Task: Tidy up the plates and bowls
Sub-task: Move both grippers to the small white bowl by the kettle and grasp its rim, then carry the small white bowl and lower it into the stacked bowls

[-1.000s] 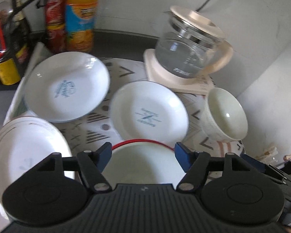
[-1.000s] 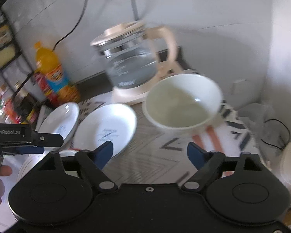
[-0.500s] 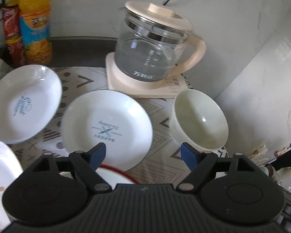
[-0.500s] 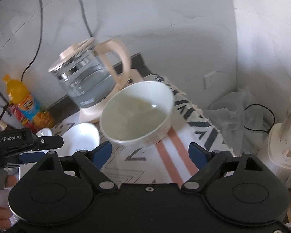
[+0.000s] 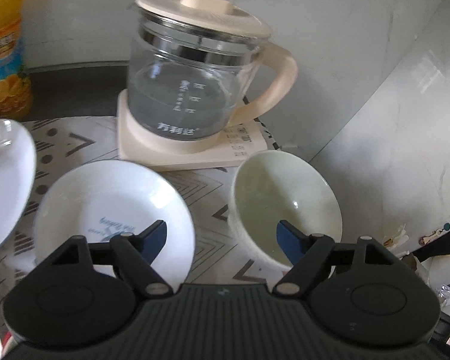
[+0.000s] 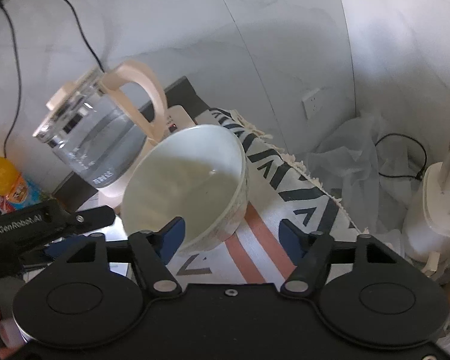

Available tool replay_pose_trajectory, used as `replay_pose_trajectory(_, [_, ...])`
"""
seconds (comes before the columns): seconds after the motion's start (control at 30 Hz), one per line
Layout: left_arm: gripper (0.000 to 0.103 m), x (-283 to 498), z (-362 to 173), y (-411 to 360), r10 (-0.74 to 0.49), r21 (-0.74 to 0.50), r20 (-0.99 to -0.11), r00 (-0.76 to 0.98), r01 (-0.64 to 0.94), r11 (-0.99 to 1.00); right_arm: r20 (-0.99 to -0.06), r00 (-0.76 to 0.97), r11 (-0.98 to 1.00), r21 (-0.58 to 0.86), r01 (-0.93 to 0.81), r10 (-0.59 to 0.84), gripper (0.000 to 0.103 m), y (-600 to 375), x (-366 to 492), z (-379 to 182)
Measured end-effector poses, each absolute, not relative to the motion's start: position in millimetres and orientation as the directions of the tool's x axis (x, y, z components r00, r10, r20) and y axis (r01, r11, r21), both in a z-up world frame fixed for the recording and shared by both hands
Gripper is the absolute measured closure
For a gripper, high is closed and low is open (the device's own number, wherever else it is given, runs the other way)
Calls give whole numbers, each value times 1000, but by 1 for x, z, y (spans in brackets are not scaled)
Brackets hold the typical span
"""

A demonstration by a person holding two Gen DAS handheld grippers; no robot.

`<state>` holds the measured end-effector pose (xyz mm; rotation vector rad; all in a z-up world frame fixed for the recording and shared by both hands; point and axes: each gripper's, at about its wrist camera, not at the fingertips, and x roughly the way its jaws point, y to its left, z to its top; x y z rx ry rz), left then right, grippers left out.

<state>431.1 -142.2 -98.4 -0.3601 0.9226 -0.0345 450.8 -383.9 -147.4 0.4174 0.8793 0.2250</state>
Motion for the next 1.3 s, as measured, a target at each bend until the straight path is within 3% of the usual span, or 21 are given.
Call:
replay_pose_trajectory(0.17, [33,448,-113,-157,-199,-323,-787,584,-115,939,-717,605,896,445,15,346,46,-377,465,-157])
replay_pose_trajectory(0.37, [59,462,-125,-165,-202,-328,-811,549,-142,934,-737,574,887,459,40,356,59,-373,476,-171])
replay_pose_trajectory(0.43, [70,466,-128,-170,-207,-322,-821,532,-132,937,-728,574,885,466,13,375,73,-371,478,-173])
replay_pose_trajectory(0.6, [88,472,-140,-178,-189,-300,-845,500,-152,942,-738,576,906,424,-9,351,77,-368,478,-169])
replay_pose_trajectory(1.3, [88,413,-69,-160,-163,-319,-784,599,-164,933,-605,665,879,444,-173,437,78,-359,418,-86])
